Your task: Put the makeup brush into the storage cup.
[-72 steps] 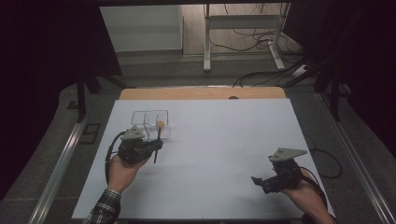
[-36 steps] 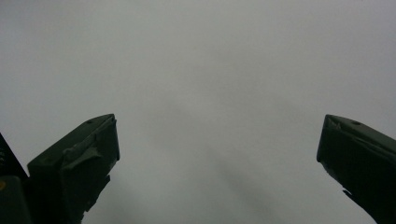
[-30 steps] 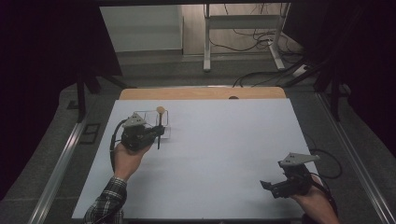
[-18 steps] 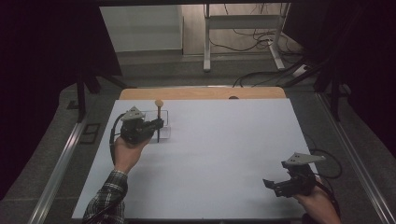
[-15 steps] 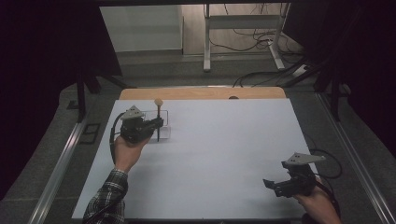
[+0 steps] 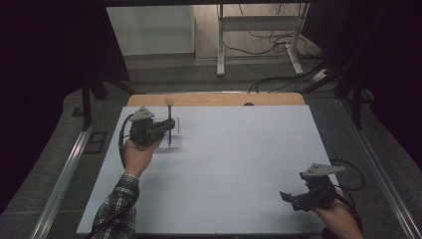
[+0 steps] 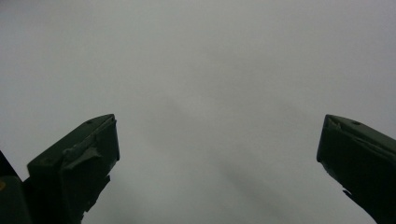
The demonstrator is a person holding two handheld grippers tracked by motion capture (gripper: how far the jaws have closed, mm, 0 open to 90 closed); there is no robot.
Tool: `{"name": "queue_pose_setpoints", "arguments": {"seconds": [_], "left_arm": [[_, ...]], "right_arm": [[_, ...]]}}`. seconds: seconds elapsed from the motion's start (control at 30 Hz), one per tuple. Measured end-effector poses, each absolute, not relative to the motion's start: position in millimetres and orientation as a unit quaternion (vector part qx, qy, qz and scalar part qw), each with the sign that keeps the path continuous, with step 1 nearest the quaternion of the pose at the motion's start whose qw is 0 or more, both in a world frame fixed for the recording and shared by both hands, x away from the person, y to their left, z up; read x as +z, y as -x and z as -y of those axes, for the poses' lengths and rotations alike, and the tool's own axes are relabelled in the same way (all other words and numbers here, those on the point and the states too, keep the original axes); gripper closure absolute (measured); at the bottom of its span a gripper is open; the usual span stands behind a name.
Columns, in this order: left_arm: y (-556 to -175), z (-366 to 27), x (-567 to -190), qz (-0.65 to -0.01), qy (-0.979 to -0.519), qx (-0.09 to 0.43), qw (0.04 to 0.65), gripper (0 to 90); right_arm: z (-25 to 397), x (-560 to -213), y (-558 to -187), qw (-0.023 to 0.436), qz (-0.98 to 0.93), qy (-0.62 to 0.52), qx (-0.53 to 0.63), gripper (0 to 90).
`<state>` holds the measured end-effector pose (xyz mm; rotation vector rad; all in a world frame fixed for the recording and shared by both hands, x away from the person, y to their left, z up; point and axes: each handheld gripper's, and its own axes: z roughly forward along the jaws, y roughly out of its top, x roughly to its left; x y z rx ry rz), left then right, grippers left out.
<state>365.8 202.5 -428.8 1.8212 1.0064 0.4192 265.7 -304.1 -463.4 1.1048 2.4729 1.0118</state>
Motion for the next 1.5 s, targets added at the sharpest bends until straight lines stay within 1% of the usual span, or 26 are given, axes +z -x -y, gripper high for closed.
{"name": "queue_pose_setpoints", "arguments": {"seconds": [1.0,1.5], "left_arm": [[-395,-201,-421,-0.432,-0.728,0.188,0.497,82.7],[-411,-202,-430,-0.452,-0.720,0.191,0.491,82.6]], "right_arm": [[303,-465,-266,0.121,-0.854,-0.374,0.340,0.0],[302,-465,-266,0.119,-0.857,-0.370,0.338,0.0]]}}
